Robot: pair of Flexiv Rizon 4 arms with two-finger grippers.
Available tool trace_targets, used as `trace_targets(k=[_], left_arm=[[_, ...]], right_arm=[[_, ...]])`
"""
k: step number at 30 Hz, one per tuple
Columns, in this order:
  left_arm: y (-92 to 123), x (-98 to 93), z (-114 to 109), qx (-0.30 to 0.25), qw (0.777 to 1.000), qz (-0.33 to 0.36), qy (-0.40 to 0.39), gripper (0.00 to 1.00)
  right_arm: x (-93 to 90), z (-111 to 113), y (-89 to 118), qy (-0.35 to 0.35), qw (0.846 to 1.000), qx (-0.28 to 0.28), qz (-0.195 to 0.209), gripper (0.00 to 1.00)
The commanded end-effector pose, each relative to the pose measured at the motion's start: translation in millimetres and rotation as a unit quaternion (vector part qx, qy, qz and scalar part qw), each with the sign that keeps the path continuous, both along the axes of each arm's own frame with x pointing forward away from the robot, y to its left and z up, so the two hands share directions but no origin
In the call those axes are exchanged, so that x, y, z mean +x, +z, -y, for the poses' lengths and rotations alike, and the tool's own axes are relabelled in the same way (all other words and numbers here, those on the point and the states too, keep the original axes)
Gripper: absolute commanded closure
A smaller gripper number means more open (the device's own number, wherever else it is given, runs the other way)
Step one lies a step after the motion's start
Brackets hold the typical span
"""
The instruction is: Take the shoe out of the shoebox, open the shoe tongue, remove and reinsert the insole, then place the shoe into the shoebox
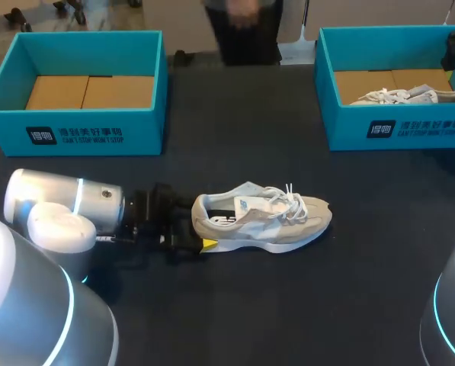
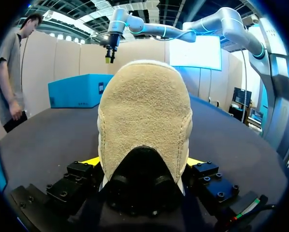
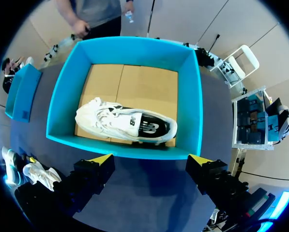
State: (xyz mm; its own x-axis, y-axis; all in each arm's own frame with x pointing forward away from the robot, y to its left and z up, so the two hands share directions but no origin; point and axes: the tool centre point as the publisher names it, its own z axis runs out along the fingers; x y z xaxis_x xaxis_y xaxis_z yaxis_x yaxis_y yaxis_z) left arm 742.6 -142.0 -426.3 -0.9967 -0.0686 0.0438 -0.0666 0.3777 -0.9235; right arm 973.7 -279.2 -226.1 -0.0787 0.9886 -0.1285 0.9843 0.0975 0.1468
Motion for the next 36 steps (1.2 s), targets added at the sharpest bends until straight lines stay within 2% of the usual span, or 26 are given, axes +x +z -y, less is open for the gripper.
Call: trace_targets(k=[1,2,36], left_arm=[[-2.5,0.6,3.9,0.002,1.0,0.0,0.0,0.96],[-2.0,0.4,3.9,0.002,1.0,0.001,0.0,1.0],[0.1,-2.1,2.5,0.001,1.0,0.001,-0.001,1.0]], right_arm=[[-0.1,-0.2,0.2,0.0,1.0,0.0,0.0,0.0],[-0.1,-0.2,0.2,0.0,1.0,0.0,0.0,0.0],[-0.1,-0.2,0.2,0.0,1.0,0.0,0.0,0.0]])
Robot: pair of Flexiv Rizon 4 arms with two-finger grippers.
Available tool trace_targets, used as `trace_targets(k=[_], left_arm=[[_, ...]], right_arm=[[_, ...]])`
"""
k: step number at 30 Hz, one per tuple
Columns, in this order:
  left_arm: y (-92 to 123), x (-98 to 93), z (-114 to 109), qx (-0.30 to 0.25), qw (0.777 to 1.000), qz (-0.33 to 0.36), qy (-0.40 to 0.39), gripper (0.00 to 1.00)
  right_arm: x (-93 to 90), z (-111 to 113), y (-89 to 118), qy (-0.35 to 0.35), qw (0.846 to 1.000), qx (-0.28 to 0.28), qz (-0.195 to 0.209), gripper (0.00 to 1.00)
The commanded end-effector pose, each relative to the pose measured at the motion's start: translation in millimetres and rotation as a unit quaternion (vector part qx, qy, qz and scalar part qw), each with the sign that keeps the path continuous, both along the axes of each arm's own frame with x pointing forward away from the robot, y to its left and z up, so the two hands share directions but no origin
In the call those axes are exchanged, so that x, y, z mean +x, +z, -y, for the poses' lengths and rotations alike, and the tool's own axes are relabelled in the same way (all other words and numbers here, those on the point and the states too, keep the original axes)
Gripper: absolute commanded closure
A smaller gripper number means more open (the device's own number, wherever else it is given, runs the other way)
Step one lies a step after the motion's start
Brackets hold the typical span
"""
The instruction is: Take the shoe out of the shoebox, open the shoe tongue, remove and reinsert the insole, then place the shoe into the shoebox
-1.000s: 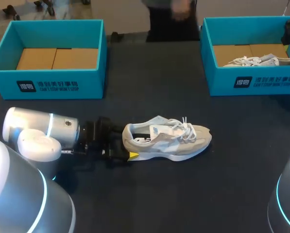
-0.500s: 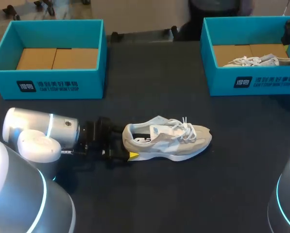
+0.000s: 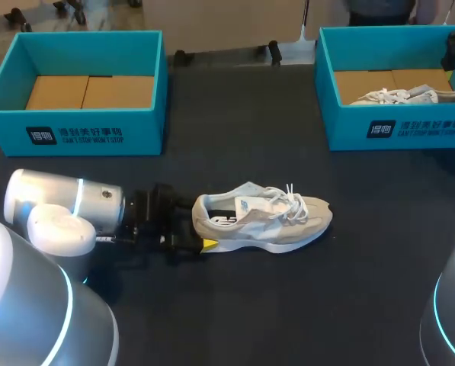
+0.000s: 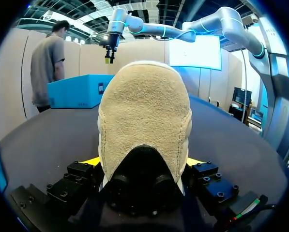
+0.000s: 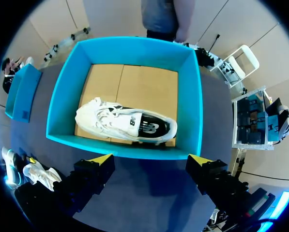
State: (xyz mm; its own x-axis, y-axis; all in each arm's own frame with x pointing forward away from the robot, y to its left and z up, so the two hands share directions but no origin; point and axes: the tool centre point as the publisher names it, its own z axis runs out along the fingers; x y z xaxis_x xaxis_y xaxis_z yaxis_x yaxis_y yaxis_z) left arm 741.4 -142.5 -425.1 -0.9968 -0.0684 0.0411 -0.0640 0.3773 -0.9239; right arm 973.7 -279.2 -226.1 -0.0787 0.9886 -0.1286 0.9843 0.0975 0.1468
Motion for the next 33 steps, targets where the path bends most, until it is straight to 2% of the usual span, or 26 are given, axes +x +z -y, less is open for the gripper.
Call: trace_targets(k=[1,12,19,24,31,33], left_arm=[[-1,-0.8,2,0.001,1.0,0.0,-0.001,1.0],[-1,-0.8,2,0.001,1.0,0.0,-0.001,1.0],[-1,-0.8,2,0.001,1.0,0.0,-0.001,1.0],[-1,-0.8,2,0.001,1.0,0.0,-0.001,1.0],[-1,-0.8,2,0.001,1.0,0.0,-0.001,1.0],[-1,-0.8,2,0.001,1.0,0.0,-0.001,1.0]], right_arm=[[-0.1,0,0,0.0,1.0,0.0,0.0,0.0],[-14.8,-46,10,-0.033,0.999,0.02,-0.015,0.0],[-31.7,-90,18,-0.042,0.998,0.031,-0.018,0.0],[-52.0,-116,19,-0.056,0.998,0.037,-0.018,0.0],[-93.2,-158,14,-0.051,0.996,0.062,-0.035,0.0],[-97.7,-164,15,-0.049,0.996,0.063,-0.042,0.0]])
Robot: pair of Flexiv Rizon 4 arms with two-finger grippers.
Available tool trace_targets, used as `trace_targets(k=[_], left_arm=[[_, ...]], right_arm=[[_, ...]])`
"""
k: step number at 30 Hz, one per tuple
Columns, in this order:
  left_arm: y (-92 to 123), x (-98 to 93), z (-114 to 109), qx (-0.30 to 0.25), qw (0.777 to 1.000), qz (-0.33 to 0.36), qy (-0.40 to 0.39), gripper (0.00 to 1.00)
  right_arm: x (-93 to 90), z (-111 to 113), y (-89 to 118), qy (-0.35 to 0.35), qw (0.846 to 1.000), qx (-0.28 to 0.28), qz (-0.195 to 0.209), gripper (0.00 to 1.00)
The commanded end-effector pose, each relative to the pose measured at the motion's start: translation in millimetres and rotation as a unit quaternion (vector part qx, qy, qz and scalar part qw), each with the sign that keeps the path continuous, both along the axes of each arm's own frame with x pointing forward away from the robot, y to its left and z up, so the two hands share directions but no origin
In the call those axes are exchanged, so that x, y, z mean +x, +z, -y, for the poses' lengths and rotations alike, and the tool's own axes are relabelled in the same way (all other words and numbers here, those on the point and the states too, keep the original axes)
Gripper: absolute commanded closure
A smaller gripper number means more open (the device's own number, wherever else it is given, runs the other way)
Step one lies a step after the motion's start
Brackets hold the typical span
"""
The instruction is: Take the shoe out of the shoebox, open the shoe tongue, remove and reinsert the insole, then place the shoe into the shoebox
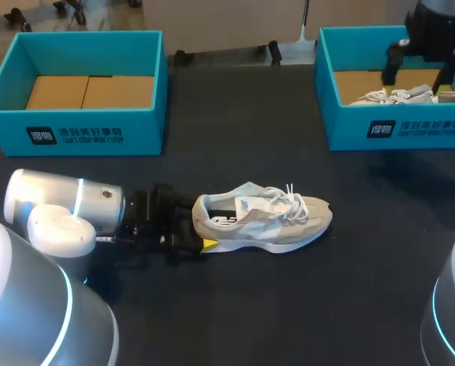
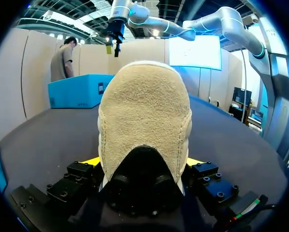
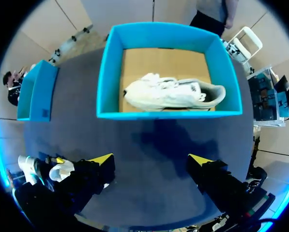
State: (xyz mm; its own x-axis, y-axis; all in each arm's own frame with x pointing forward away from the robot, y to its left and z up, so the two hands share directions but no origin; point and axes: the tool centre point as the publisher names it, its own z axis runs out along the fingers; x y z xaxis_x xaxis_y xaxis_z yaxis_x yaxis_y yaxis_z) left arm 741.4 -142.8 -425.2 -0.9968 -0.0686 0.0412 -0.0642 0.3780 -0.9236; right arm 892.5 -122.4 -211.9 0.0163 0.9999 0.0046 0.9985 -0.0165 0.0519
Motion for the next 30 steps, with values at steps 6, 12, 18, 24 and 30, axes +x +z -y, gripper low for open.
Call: trace_targets(k=[6,12,18,24,30], left_arm=[[-1,-0.9,2,0.001,1.0,0.0,-0.001,1.0],[-1,-0.9,2,0.001,1.0,0.0,-0.001,1.0],[-1,-0.9,2,0.001,1.0,0.0,-0.001,1.0],[-1,-0.9,2,0.001,1.0,0.0,-0.001,1.0],[-1,-0.9,2,0.001,1.0,0.0,-0.001,1.0]], right_arm=[[-16.5,-7,1,0.001,1.0,-0.002,0.009,0.0],[-16.5,-7,1,0.001,1.0,-0.002,0.009,0.0],[-16.5,-7,1,0.001,1.0,-0.002,0.009,0.0],[-30.4,-24,6,0.003,1.0,-0.018,0.021,0.0],[-49.2,-52,7,-0.005,0.999,-0.012,0.03,0.0]])
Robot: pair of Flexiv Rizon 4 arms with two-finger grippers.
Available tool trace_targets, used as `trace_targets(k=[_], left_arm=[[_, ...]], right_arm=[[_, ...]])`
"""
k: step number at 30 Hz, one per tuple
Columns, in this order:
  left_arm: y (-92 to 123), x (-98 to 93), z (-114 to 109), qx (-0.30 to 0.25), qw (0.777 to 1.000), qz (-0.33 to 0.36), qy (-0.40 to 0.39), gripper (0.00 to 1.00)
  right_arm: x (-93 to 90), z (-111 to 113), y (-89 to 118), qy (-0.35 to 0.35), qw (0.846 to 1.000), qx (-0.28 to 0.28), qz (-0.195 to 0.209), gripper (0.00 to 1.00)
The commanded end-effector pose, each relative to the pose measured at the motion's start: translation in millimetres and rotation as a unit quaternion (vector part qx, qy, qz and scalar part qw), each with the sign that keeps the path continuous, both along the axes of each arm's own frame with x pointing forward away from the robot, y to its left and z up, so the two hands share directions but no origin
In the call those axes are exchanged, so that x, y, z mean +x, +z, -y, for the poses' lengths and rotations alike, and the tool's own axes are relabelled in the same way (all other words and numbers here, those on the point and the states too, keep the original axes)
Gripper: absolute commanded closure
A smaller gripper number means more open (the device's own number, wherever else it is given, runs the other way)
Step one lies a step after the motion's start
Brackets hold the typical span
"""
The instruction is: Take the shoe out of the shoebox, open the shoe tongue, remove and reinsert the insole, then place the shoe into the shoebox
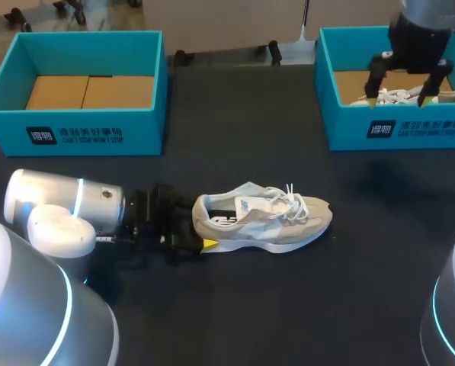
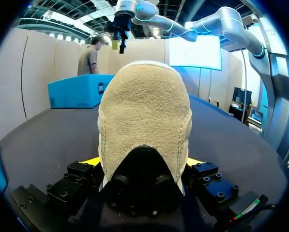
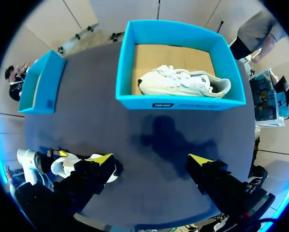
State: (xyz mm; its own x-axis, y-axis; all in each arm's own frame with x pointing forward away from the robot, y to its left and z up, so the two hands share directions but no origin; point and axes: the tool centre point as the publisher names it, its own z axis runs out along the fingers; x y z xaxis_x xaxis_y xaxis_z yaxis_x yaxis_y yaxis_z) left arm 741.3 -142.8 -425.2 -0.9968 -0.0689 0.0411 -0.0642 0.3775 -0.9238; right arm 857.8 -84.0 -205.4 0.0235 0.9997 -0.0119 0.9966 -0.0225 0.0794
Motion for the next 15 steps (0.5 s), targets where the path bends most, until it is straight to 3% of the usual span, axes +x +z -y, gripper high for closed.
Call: trace_targets(k=[1,15], left_arm=[[-1,-0.8,2,0.001,1.0,0.0,-0.001,1.0],[-1,-0.8,2,0.001,1.0,0.0,-0.001,1.0]], right_arm=[[-19.2,-22,2,0.001,1.0,-0.01,0.021,0.0],[-66.6,-111,4,-0.017,0.999,-0.024,0.014,0.0]])
